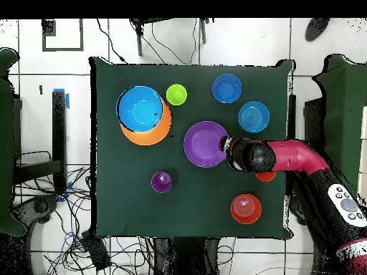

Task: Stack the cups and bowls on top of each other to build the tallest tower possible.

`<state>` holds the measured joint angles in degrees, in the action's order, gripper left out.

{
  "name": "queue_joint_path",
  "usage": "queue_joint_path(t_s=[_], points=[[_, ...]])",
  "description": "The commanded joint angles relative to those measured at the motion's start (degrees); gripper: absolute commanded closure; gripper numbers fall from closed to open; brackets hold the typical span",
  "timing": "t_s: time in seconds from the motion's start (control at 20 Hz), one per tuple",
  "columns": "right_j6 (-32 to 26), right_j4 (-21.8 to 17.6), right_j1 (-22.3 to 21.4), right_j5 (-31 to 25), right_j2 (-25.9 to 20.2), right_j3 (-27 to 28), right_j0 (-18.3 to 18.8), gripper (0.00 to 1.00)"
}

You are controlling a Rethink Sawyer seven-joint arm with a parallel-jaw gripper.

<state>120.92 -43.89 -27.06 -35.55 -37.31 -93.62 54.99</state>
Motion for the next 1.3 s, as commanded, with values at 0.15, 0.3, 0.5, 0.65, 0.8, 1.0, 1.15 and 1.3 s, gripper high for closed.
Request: queue_joint_path(t_s=[0.15, 0.3, 0.5, 0.65, 0.8, 1.0, 1.15, 1.3], points=[[-16.61, -3.00, 5.82, -3.47, -0.44, 4.46, -0.72, 0.00], [-16.45, -3.35, 6.85, -2.81, -0.15, 4.69, -0.49, 0.00], [-17.54, -3.17, 8.02, -3.51, -0.39, 5.75, -0.23, 0.00], [-18.24, -2.96, 8.68, -4.49, -0.29, 6.29, -0.17, 0.00], [-18.57, -3.21, 8.69, -4.22, -0.37, 6.43, -0.12, 0.00], [-18.78, -3.42, 8.55, -3.74, -0.41, 6.24, -0.17, 1.00], [-19.43, -2.86, 8.63, -4.53, -0.48, 6.41, -0.21, 1.00], [-19.65, -2.54, 8.57, -4.86, -0.51, 6.40, -0.19, 1.00]])
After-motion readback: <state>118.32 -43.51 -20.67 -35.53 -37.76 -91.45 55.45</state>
